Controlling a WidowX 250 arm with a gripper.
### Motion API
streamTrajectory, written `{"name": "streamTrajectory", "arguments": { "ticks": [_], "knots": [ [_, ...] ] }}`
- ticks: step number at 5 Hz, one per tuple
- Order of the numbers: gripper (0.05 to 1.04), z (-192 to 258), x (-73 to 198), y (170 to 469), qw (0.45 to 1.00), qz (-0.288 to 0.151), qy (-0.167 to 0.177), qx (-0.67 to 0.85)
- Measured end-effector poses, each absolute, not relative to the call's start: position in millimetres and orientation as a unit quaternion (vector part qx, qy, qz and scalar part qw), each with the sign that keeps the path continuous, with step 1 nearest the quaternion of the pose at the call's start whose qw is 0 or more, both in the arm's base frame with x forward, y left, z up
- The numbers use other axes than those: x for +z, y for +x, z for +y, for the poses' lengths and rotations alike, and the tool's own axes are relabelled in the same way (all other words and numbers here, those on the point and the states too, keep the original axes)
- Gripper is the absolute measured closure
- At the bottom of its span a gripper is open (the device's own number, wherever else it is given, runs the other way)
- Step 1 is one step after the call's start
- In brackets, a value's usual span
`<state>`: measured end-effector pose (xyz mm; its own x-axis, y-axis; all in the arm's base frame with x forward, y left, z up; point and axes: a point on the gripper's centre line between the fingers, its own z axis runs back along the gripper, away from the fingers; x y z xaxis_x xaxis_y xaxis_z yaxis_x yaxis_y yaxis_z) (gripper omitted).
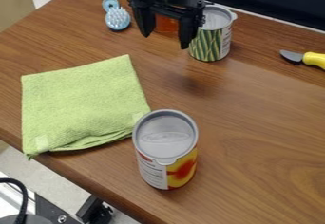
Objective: Put the green cloth to the center of the table
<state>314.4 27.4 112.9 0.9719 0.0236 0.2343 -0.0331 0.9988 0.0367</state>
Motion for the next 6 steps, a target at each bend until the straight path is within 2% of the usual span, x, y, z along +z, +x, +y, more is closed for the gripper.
{"name": "streamTrajectory", "arguments": {
  "ticks": [3,5,6],
  "knots": [
    [0.087,51,97,300,0.996,-0.083,0.021,-0.014],
    [0.087,84,92,260,0.991,-0.052,0.04,-0.114],
    [0.118,92,80,234,0.986,-0.059,0.051,-0.147]
  ]
}}
